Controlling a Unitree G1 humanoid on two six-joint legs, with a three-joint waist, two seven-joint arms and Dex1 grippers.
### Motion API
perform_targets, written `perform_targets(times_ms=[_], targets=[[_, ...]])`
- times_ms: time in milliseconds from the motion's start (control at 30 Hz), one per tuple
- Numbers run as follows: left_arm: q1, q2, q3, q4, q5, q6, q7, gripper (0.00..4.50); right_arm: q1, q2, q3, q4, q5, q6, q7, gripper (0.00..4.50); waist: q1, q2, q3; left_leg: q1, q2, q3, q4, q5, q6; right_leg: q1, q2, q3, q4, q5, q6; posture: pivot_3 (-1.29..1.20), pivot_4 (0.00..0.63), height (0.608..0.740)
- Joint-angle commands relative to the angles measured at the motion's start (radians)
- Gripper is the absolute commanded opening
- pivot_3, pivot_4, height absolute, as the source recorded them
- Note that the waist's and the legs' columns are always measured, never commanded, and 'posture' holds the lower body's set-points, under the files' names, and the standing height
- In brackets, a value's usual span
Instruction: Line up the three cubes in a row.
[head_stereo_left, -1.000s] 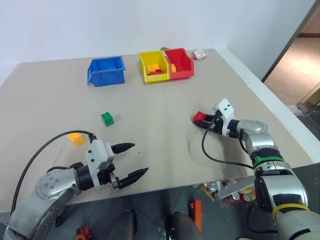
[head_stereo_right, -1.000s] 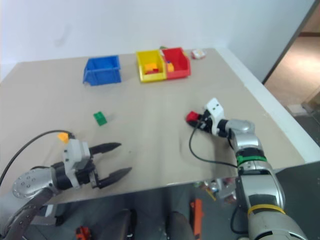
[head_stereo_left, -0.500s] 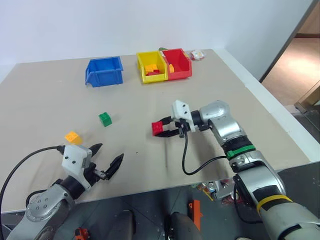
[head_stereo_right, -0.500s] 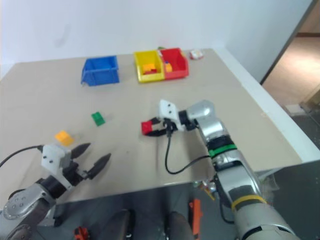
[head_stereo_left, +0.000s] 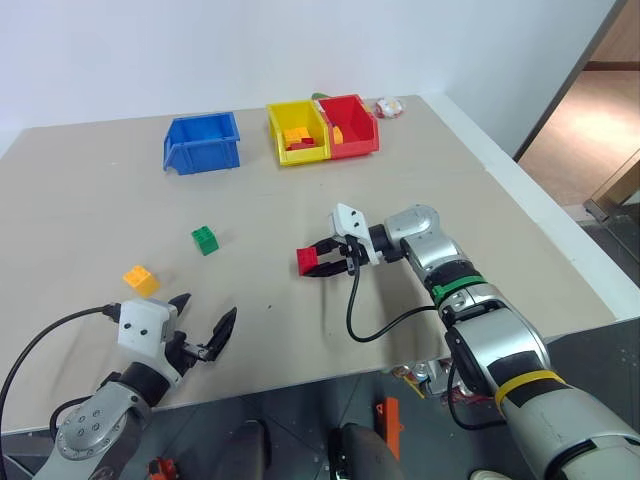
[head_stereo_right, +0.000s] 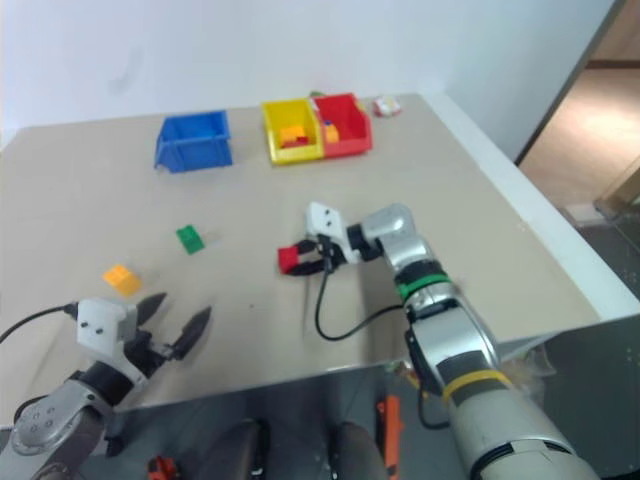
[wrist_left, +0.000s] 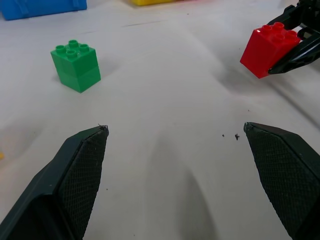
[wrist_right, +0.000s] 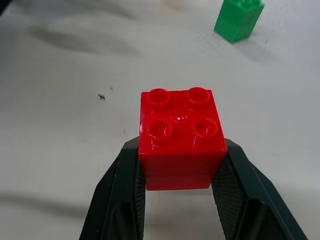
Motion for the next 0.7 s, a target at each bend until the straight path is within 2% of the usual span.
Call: perform_targets(times_ms=[33,533,600,700], targets=[[-0.004,-0.006,0.001,-0.024,0.01,-0.029,-0.004,4.5,0.024,0.003,-0.019,-0.048,0.021,-0.026,0.046,1.24,0.0,0.0,0.0,0.0,0.0,0.0,0.0,0.0,0.0,0.0,0.0,0.0,0.0,0.0,0.0,0.0,0.15,0.74],[-0.016,-0.002,-0.01,-0.003,0.028,-0.05,-0.044,4.5,0.026,0.011,0.019,0.032,-0.064,-0.082,0.059,1.24,-0.008,0.0,0.0,0.0,0.002,0.002,0.0,0.0,-0.001,-0.001,0.003,0.003,0.0,0.001,-0.001,0.0,0.15,0.74],[-0.018,0.001,-0.016,-0.001,0.032,-0.054,-0.05,4.5,0.021,0.01,0.02,0.05,-0.076,-0.088,0.052,2.27,-0.008,0.0,0.0,0.0,0.002,0.002,0.0,0.0,-0.001,-0.001,0.003,0.003,0.0,0.001,-0.001,0.0,0.15,0.74],[-0.017,-0.002,-0.019,0.001,0.036,-0.057,-0.054,4.5,0.013,0.008,0.014,0.067,-0.082,-0.081,0.06,3.32,-0.008,0.0,0.0,0.0,0.003,0.002,0.0,-0.001,-0.001,-0.001,0.003,0.003,0.0,0.001,-0.001,0.0,0.15,0.74]])
